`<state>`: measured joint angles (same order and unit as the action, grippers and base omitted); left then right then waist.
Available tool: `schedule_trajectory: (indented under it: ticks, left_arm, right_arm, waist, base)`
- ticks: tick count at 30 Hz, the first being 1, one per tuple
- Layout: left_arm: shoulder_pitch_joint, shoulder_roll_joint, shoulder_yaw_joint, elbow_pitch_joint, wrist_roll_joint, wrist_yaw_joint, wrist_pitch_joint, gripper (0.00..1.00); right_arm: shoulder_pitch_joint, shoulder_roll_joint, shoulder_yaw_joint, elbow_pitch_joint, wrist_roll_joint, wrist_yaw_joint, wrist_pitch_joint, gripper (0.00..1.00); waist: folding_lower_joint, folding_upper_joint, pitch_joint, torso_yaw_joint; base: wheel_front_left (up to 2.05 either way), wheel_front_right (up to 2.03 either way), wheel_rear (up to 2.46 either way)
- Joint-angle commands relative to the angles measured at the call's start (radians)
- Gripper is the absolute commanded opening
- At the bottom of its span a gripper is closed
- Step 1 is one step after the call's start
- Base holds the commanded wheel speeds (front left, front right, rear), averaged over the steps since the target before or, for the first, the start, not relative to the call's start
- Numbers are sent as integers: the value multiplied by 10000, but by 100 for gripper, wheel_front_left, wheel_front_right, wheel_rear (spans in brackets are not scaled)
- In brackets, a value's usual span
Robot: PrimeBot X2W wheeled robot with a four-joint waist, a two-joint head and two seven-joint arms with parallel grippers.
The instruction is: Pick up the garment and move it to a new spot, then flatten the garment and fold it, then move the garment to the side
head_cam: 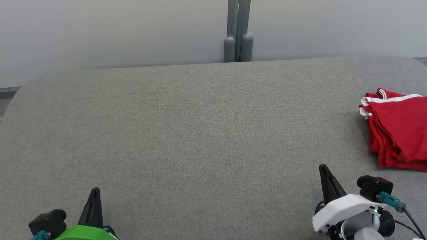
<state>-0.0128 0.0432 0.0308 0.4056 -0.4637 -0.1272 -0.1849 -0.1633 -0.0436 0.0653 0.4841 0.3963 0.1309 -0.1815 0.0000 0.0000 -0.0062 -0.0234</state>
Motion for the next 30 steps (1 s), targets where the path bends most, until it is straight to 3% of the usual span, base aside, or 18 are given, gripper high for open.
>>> schedule_trajectory:
  ticks: [1, 30]
  left_arm:
    - [-248, 34, 56, -235, -461, -9, 78, 0]
    - [-434, 57, 314, -868, -4517, -23, 1129, 0]
  right_arm:
    - [-45, -28, -97, -268, 482, 0, 86, 0]
    - [273, -50, -725, -1184, 4769, 0, 1147, 0]
  waist:
    - [0, 0, 1, 4]
    - [0, 0, 24, 64]
  base:
    - [0, 0, 0]
    - [0, 0, 0]
